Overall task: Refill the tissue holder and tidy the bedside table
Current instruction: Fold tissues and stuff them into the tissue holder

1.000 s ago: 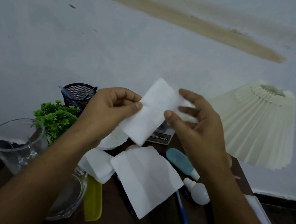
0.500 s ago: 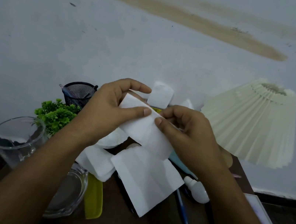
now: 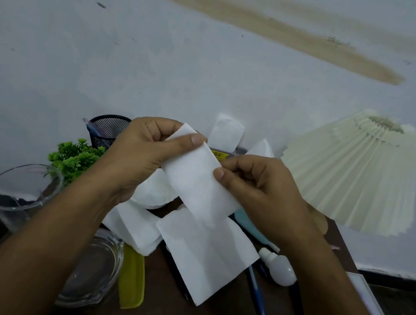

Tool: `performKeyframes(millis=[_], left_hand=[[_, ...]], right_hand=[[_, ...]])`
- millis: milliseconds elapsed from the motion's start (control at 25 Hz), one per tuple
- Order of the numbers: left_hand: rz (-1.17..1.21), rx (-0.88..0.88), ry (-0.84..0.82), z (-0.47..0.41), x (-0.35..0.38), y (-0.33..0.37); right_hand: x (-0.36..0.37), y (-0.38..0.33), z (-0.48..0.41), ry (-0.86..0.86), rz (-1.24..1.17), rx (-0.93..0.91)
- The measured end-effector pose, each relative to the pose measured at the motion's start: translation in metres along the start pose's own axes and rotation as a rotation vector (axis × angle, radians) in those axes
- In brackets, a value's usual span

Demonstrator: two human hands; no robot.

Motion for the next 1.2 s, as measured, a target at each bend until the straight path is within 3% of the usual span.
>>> performKeyframes(millis=[240,400,520,640,760,1000,1200], left_hand=[[-0.070,0.052,0.116,-0.004,-0.016,0.003],[-0.210,0.116,-0.091,-0.001,-0.005,0.006],[-0.279,0.160,-0.210,0.002,0.006,0.008],[-0.191,0.168,-0.141,0.000,0.005,0.005],[-0.022,0.038,-0.108,-0.002,0.004,-0.007],[-0.073,0.016,-0.056,-0.005,0.002,-0.018],[-0.015,-0.107,0.187,-0.011,-0.007,-0.030]], right_hand=[[-0.004,0.014,-0.003,-0.097,0.010,0.070],[-0.005,0.006,-0.003,0.008,-0.011,-0.029],[0.004,-0.004,0.001,-0.066,0.020,-0.089],[0.009,-0.001,0.002,-0.097,0.121,-0.024],[0.000,0.004,-0.002,0.029,0.007,0.029],[0.008,0.007,-0.005,-0.024,-0.127,0.126],[0.007,0.016,-0.016,0.118,-0.059,0.133]])
Point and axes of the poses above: each hand's wrist, its own z-axis away from the middle knuckle, its own x-axis out of the palm, y = z × x, the point moved 5 cm from there along -z, towards the middle knuckle, and after that the axes turned 6 degrees about x, right-handed, at the moved point
